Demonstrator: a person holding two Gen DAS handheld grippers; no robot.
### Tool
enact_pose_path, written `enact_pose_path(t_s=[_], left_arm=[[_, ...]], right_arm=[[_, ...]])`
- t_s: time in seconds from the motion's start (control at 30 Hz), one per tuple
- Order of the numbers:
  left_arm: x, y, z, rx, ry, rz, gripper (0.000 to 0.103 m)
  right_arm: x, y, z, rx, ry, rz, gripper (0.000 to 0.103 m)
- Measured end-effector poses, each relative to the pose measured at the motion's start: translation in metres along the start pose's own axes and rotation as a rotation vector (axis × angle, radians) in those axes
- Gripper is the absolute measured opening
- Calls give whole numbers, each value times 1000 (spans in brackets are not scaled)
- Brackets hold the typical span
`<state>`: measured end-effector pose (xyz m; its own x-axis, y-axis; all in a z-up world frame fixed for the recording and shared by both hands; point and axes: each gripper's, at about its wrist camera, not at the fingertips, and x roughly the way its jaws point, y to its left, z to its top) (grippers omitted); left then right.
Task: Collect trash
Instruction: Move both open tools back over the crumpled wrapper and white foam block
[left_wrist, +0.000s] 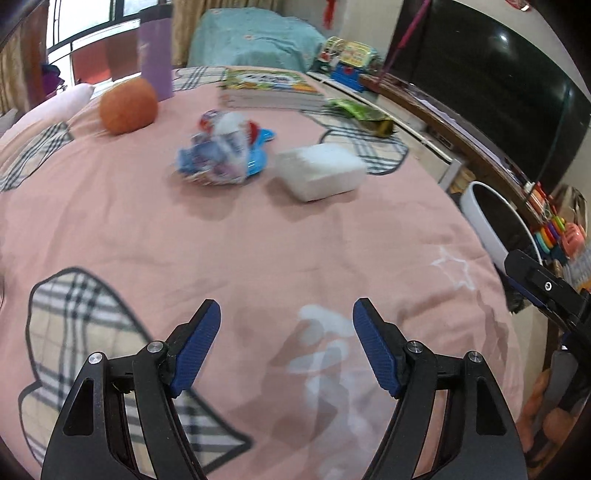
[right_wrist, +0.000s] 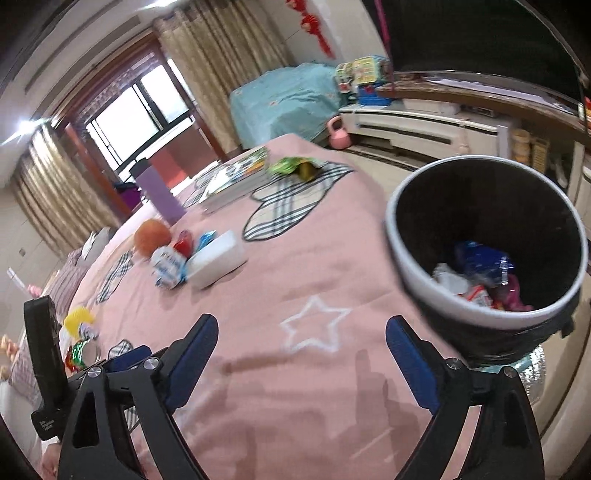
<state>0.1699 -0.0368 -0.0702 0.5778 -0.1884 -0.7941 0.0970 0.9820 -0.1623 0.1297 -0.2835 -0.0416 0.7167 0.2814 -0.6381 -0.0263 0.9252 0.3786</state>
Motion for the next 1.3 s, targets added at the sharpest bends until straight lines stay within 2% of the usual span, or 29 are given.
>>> enact_pose_path(t_s=[0.57,0.83,1.13,1.17,1.23,1.3], left_arm=[[1,46,5,-85,-5,13,76],[6,54,42,-86,-48,12,76],[33,58,88,-75,-100,34,75],[37,59,92,-71,-103,25,70],[44,60,96,-58,-89,-2,52],[51,63,96,-43,-62,-42,16]], right_arm=[[49,45,-21,-100,100,29,97],[68,58,-14,-156,112,34,97],[84,58,0,-146,129,45,97],[85,58,0,-149,129,44,97],[87,60,2,-158,128,43,97],[92,64,4,-168,127,45,97]])
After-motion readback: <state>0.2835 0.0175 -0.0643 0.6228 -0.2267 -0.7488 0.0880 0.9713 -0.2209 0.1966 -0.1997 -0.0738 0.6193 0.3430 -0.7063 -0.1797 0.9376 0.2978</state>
